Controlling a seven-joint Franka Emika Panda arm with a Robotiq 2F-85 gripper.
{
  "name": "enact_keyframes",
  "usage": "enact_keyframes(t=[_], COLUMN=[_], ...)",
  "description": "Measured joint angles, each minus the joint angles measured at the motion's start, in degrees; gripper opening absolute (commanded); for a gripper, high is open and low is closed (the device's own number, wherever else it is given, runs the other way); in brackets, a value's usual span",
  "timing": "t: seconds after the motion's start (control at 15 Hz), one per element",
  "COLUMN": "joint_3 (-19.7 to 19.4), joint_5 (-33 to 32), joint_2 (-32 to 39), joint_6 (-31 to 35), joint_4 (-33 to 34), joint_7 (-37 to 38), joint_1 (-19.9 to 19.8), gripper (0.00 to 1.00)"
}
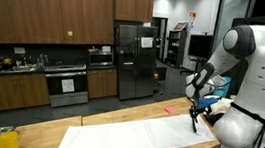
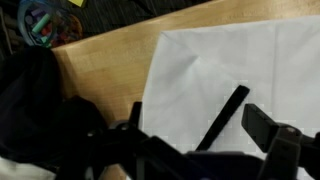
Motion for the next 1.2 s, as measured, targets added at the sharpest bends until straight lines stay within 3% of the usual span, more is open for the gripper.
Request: enact_keyframes(t=[0.2, 0.47, 0.73, 1.2], joint_3=[0.54, 0.5, 0.49, 1.5], joint_5=[4.93, 14.24, 14.29, 12.5], joint_2=[-0.01, 0.05, 1.39, 5.71], joint_6=[1.51, 12.24, 22.14, 31.36], joint_4=[-3.08, -7.44, -7.61, -7.34], joint_7=[-1.0, -4.69, -5.63, -8.97], joint_1=[-1.46, -3.45, -5.47, -5.8], gripper=[1.0, 1.0, 1.0, 1.0])
